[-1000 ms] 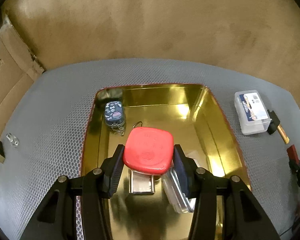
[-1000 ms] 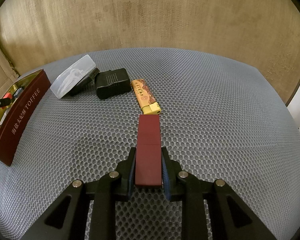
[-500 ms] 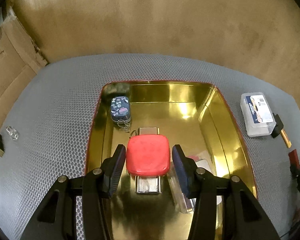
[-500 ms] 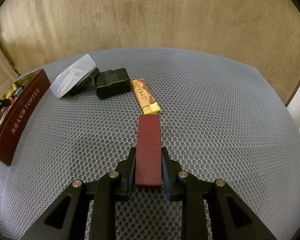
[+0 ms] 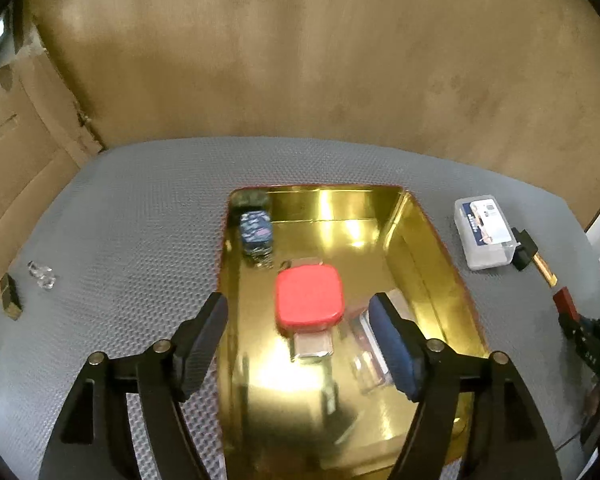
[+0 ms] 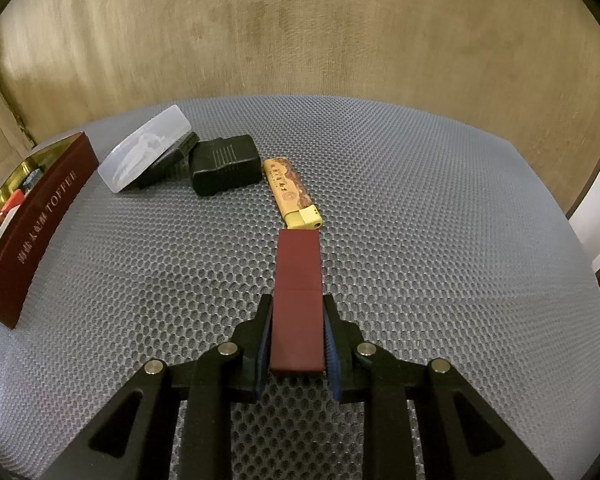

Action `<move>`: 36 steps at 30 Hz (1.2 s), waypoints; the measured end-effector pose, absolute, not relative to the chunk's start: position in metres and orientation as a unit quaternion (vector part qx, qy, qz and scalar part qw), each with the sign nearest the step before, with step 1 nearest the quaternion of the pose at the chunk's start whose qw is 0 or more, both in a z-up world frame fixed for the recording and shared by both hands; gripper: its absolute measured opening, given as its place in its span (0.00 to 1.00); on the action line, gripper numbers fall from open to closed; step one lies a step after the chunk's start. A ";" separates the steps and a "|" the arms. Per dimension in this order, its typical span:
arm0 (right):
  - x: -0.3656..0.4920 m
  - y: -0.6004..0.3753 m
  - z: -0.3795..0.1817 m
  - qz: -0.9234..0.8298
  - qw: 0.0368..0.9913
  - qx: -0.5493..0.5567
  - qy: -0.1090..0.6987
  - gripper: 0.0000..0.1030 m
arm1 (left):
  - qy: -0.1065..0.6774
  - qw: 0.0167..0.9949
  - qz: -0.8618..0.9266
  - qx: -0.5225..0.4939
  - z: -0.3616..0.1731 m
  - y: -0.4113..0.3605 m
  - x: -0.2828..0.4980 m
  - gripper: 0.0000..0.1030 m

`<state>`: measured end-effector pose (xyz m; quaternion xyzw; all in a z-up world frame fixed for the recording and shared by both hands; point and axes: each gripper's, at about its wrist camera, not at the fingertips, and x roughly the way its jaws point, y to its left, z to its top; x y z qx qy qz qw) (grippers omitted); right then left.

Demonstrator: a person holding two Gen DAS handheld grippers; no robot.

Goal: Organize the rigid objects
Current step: 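Lift the left tool away from the gold tray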

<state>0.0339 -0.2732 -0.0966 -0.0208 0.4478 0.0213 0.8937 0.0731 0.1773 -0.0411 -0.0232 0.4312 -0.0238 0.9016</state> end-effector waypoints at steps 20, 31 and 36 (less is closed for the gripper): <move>0.044 -0.252 -0.095 -0.025 0.892 -0.045 0.450 0.22 | 0.419 0.907 0.006 -0.037 -0.040 0.208 0.070 0.79; 0.031 -0.229 -0.093 -0.009 0.890 -0.037 0.455 0.21 | 0.429 0.902 0.013 -0.053 -0.044 0.215 0.072 0.80; 0.029 -0.211 -0.091 0.016 0.888 -0.043 0.457 0.21 | 0.428 0.902 0.018 -0.056 -0.043 0.216 0.072 0.82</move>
